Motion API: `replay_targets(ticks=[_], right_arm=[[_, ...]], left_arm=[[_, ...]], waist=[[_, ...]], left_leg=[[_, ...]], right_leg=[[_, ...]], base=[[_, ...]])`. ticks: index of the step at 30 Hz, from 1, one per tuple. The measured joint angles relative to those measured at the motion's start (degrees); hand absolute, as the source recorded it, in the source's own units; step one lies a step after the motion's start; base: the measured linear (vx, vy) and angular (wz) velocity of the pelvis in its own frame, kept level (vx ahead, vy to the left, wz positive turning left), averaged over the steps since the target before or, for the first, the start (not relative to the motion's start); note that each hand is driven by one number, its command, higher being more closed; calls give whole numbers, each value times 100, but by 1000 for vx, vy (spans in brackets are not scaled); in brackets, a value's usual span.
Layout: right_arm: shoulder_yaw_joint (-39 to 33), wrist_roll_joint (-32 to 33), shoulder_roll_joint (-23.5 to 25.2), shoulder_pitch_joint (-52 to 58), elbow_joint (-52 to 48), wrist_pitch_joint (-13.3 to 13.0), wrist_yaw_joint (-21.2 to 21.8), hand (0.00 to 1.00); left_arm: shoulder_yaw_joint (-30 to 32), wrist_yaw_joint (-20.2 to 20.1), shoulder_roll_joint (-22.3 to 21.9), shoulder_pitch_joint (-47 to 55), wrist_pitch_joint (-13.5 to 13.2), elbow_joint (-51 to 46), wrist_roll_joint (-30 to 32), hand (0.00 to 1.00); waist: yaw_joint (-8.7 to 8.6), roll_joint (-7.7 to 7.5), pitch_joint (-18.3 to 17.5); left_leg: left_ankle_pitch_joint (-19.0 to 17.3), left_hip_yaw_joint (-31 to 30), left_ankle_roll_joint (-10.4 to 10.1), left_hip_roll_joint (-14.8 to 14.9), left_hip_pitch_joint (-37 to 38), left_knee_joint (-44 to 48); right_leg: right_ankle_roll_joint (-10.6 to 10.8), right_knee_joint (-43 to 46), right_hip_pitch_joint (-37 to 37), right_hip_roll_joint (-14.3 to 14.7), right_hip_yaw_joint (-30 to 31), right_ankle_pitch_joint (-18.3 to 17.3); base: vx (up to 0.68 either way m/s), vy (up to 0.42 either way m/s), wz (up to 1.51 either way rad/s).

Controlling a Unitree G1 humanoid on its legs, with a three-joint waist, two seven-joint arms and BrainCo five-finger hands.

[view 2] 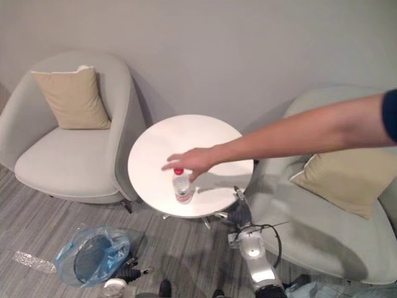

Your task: Gather rubbish on tea table into small bin, then transfer packed bag to large trash can.

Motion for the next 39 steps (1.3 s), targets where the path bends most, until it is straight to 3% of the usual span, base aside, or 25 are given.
replay_targets(ticks=[6,15,30,39], right_arm=[[58,-417,-292,-81,144,1,25,0],[906,-659,-611,-375,202,-17,133,0],[1344,-785,-563,-1224,451,-55,-115,0],[1294,-361,-370,-1935,895,7,-376,0]], left_arm=[[-42,-10,8,18,-5,-22,83,0],[-172,-8,29,15,-119,-96,96,0],[-165,117,5,-12,-226,-345,68,0],[-164,132,-49,-88,-249,-500,-91,0]], waist=[[2,2,3],[59,44,123],[242,97,385],[425,215,620]], left_leg=[[0,-5,0,-3,-1,-14],[14,-78,-1,-6,-33,-17],[146,-503,1,-71,-350,-80],[227,-707,-1,-108,-675,-59]], right_leg=[[0,-8,11,1,3,0],[-1,-2,-14,2,-51,-2],[5,-4,-113,-23,-435,-18],[16,7,-325,-41,-642,-25]], base=[[0,0,0],[-34,-7,3],[-11,-7,15],[-28,-1,12]])
